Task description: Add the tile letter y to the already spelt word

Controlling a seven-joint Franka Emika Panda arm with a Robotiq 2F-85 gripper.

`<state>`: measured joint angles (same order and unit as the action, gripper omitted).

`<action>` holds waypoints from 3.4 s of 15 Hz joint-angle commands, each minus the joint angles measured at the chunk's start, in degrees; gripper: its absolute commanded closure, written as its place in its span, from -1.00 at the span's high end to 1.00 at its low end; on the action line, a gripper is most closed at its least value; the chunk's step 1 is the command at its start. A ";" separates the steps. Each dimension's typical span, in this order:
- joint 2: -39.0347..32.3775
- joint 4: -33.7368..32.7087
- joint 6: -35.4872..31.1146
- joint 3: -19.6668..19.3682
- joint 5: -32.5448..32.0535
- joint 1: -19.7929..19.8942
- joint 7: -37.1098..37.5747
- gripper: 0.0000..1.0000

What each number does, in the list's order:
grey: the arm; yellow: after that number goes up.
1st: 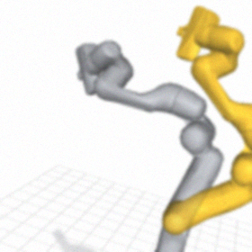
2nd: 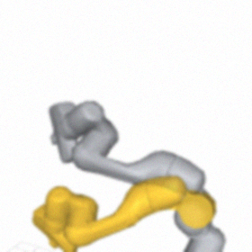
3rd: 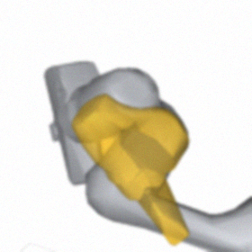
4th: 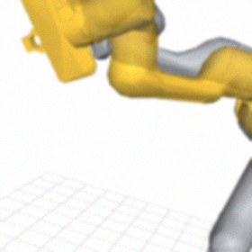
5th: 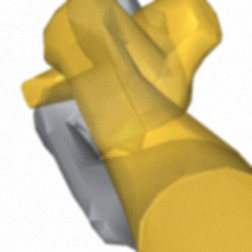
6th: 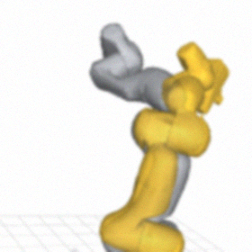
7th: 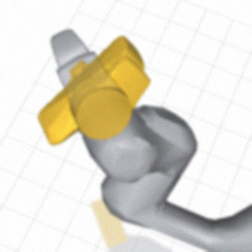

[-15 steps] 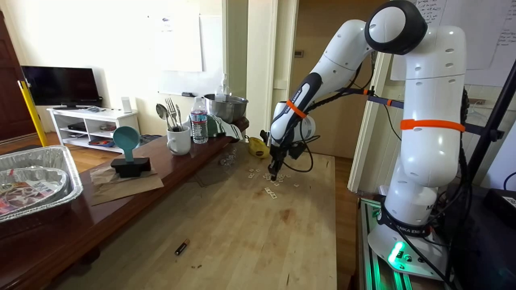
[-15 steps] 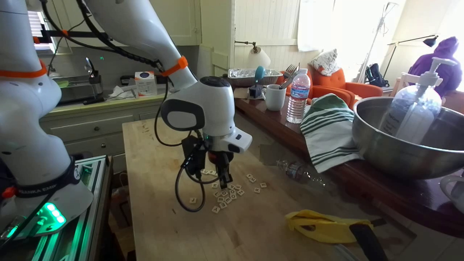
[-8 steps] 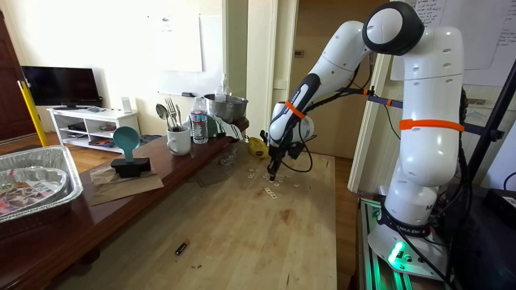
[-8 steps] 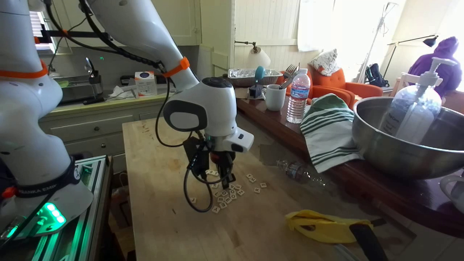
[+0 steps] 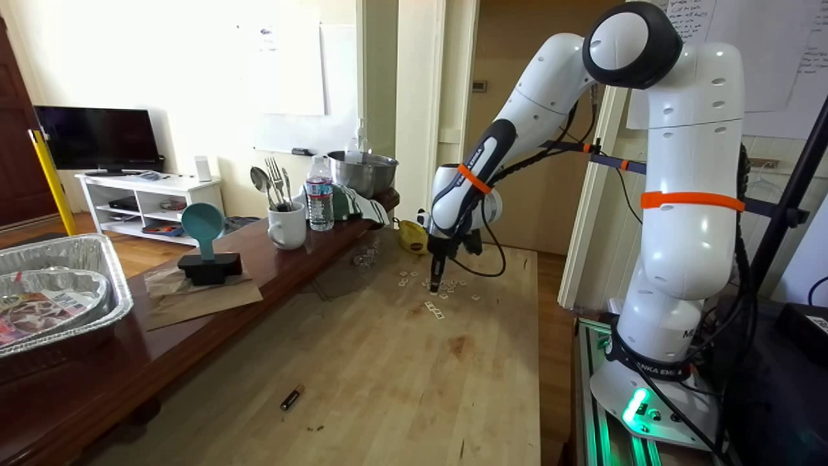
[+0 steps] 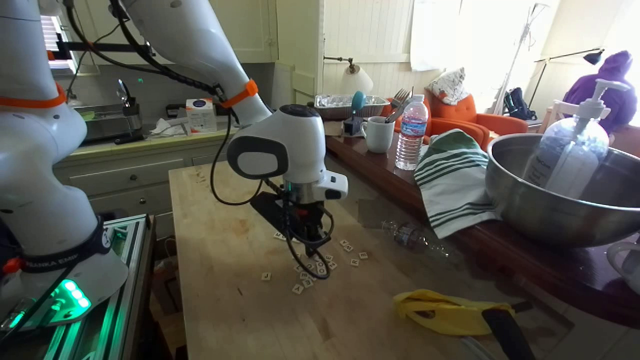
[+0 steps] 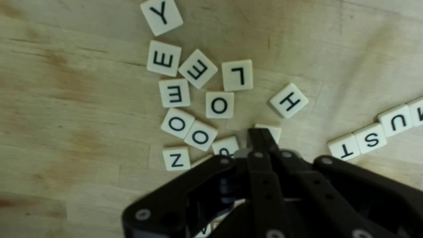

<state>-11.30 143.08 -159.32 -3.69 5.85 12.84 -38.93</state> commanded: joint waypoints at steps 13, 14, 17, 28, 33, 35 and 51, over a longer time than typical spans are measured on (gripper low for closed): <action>-1.70 3.24 -5.37 3.37 -4.70 0.11 -15.17 -1.00; -1.56 3.45 -5.50 3.53 -4.51 0.07 -15.79 -1.00; -1.07 4.09 -4.61 4.65 -3.43 0.12 -18.07 -1.00; -0.02 5.56 -3.54 5.45 -2.90 -0.07 -21.85 -1.00; 0.12 6.02 -3.92 5.03 -3.78 -0.65 -22.09 -1.00; 0.28 6.03 -3.97 4.86 -3.85 -0.81 -21.77 -1.00; 3.33 6.64 -5.27 5.82 -1.89 -1.11 -21.52 -1.00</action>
<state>-9.01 147.54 -163.27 1.75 2.51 12.42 -60.07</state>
